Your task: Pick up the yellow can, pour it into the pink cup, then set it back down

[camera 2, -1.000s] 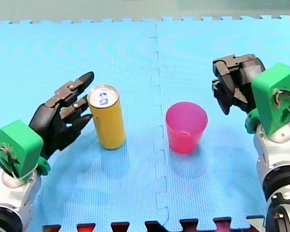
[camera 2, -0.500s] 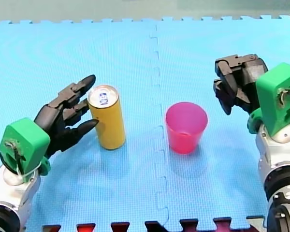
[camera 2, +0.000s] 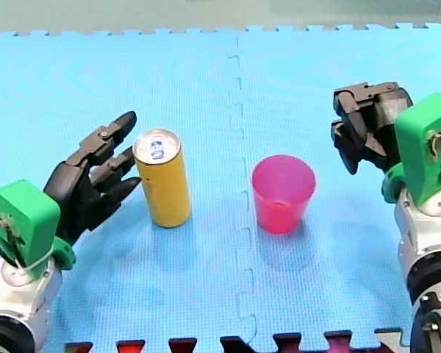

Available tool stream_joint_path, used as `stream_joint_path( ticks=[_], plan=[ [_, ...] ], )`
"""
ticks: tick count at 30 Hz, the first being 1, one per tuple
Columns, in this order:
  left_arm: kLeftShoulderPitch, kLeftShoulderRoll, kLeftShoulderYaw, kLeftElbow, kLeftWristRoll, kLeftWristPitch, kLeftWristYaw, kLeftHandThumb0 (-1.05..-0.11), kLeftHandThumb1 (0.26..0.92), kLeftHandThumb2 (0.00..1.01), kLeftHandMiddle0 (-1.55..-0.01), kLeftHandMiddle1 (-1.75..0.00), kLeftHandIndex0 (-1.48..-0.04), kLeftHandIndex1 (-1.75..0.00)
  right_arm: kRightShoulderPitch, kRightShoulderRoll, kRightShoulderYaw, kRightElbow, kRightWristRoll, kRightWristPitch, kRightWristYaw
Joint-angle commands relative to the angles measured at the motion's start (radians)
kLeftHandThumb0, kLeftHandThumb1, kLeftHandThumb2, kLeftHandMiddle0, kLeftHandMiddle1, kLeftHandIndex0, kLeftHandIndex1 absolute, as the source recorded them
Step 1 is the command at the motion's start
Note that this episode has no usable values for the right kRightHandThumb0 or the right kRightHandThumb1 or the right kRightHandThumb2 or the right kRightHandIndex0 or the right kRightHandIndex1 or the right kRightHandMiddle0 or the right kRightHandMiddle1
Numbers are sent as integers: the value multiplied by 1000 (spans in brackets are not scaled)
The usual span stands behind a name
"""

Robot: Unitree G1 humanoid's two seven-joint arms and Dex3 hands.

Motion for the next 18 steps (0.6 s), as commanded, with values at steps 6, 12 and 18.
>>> stream_joint_path(
  ticks=[6, 12, 18],
  plan=[
    [1, -25, 1, 7, 3, 1, 9, -1048, 896, 21, -348, -4, -298, -7, -1, -17, 2, 0, -4, -5, -9],
    [-6, -31, 4, 9, 0, 2, -10, -1048, 902, 18, -348, -3, -302, -7, 0, -19, 5, 3, -9, -9, -20],
    [-12, -36, 0, 10, 6, 11, -11, -1048, 908, 16, -349, -3, -304, -6, 0, -22, 5, 5, -10, -14, -22]
  ],
)
